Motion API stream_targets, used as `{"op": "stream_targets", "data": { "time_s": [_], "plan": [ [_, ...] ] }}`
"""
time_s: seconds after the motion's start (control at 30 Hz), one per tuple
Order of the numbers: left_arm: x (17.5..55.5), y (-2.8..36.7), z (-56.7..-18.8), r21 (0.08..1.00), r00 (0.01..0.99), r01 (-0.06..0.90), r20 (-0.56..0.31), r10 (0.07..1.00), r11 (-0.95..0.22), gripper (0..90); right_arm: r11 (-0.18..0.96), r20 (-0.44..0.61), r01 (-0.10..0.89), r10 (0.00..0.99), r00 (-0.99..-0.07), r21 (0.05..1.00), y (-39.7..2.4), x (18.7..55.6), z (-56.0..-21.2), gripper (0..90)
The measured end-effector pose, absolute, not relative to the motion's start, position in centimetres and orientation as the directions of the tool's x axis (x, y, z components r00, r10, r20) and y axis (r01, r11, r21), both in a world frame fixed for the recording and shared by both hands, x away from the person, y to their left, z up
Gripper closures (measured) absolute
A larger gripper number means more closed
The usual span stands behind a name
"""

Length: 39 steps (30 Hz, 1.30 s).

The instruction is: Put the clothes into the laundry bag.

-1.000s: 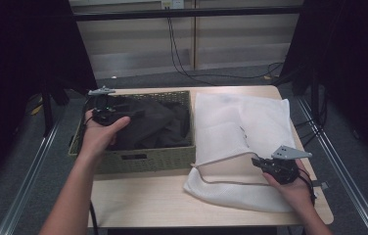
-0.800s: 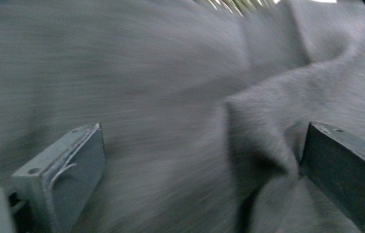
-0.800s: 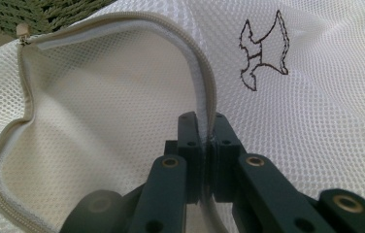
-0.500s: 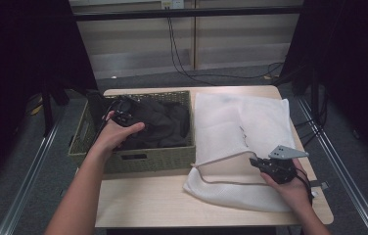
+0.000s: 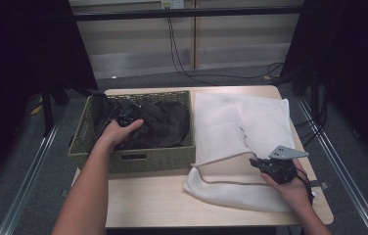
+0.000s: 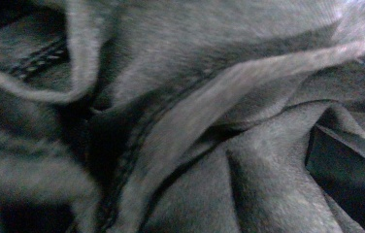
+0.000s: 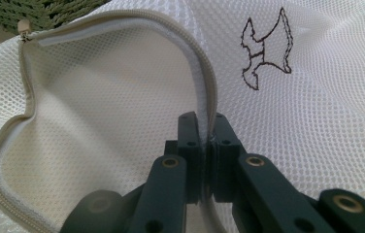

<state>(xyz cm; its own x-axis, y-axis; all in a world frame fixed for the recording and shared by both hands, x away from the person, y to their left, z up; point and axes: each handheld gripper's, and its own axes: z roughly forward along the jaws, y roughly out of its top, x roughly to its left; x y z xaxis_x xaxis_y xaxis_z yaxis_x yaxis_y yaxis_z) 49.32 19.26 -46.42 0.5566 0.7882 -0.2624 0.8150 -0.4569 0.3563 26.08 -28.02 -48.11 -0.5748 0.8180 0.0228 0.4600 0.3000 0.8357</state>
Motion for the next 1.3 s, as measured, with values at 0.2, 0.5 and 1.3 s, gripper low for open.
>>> {"op": "stream_targets", "data": {
  "time_s": [0.2, 0.5, 1.3],
  "plan": [
    [49.1, 18.7, -46.6, 0.341, 0.604, 0.783, -0.212, 0.768, -0.521, 0.0, 0.303, 0.018, 0.461, 0.821, -0.57, 0.834, -27.9, 26.1, -48.1, 86.7],
    [49.0, 18.4, -46.8, 0.344, 0.637, 0.754, -0.174, 0.751, -0.56, 0.0, 0.311, 0.017, 0.463, 0.816, -0.577, 0.83, -27.8, 26.1, -48.2, 86.7],
    [48.7, 18.7, -46.1, 0.358, 0.628, 0.749, -0.117, 0.769, -0.557, 48.2, 0.313, 0.022, 0.465, 0.81, -0.585, 0.828, -27.7, 26.2, -48.4, 86.6]
  ]
}}
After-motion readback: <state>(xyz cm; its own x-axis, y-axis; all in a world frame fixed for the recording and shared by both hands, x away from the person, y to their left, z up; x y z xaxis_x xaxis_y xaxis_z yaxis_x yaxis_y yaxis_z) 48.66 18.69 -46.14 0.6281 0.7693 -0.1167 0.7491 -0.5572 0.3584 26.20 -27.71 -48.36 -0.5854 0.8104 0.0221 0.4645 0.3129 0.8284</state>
